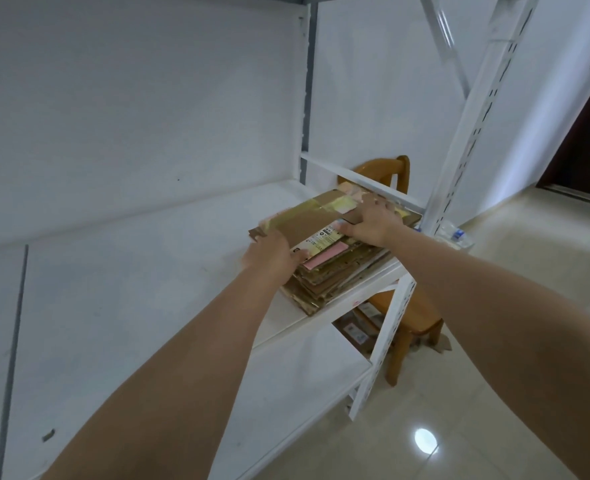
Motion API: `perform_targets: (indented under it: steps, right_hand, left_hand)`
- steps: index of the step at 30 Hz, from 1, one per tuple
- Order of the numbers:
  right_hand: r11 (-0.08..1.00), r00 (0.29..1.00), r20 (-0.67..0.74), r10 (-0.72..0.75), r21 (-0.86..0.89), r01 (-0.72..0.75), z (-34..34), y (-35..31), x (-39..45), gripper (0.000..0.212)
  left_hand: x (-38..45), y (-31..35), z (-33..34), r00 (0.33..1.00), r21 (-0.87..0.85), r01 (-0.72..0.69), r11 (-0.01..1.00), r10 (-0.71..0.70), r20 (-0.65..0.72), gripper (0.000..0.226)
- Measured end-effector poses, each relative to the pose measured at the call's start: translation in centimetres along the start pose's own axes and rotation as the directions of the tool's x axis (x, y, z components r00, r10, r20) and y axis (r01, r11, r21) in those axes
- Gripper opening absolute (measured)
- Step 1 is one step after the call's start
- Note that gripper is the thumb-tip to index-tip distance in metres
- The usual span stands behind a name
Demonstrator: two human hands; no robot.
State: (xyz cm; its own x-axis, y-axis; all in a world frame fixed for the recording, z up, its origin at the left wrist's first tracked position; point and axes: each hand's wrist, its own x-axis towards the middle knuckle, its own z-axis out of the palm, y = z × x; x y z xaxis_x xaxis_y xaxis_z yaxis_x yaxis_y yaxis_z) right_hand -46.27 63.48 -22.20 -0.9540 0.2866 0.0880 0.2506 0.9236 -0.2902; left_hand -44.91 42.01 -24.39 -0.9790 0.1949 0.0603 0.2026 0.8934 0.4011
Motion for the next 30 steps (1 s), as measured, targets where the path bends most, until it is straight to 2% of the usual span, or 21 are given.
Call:
perform_targets:
  steps: [2,6,9,12,15,18,20,23,28,30]
  right_hand:
    - [0.999,0.998,-0.068,-0.007,0.052,0.011,-0.3,0.0,0.0,0.100]
    - [0.981,0.976,-0.215,0.023,0.194,0.020,-2.2,-0.7,-0.2,0.093]
    - [0.938,0.972,-0.231,0.029,0.342,0.053,-4.4,-1.6,-0.4,0.087]
    - [0.903,0.973,-0.231,0.017,0.421,0.084,-6.0,-3.2,-1.7,0.090]
    - [0.902,0.974,-0.227,-0.018,0.416,0.114,-6.0,-4.9,-4.0,0.095]
    - [0.842,0.986,-0.168,-0.001,0.532,0.092,-6.1,-6.6,-5.9,0.091]
    - [0.815,0.991,-0.134,0.009,0.576,0.070,-6.1,-7.4,-6.7,0.085]
    - [0.850,0.994,-0.100,-0.036,0.520,0.083,-5.6,-9.2,-8.7,0.083]
    - [0.865,0.989,-0.129,-0.066,0.487,0.121,-3.7,-12.9,-13.3,0.068]
    - [0.844,0.989,-0.135,-0.067,0.521,0.128,-2.8,-14.7,-15.7,0.069]
  left_hand:
    - [0.0,0.1,0.1,0.999,-0.052,-0.043,0.998,0.043,-0.010,0.060]
    - [-0.2,0.8,-1.9,0.991,-0.130,-0.083,0.988,0.067,-0.118,0.050]
    - [-0.6,1.1,-4.8,0.974,-0.209,-0.119,0.971,0.074,-0.212,0.047]
    - [-1.4,0.9,-8.1,0.956,-0.408,-0.103,0.907,-0.023,-0.293,0.049]
    - [-2.7,-0.3,-10.6,0.952,-0.532,0.015,0.847,-0.175,-0.251,0.054]
    - [-4.3,-2.5,-12.2,0.957,-0.485,0.102,0.869,-0.219,-0.192,0.048]
    - [-5.6,-4.2,-12.6,0.961,-0.459,0.110,0.881,-0.212,-0.176,0.046]
    - [-8.1,-6.6,-13.2,0.973,-0.405,0.095,0.909,-0.171,-0.157,0.044]
    - [-12.8,-10.4,-15.2,0.974,-0.472,0.058,0.879,-0.154,-0.168,0.045]
    - [-15.0,-12.5,-16.3,0.975,-0.491,0.051,0.870,-0.151,-0.164,0.044]
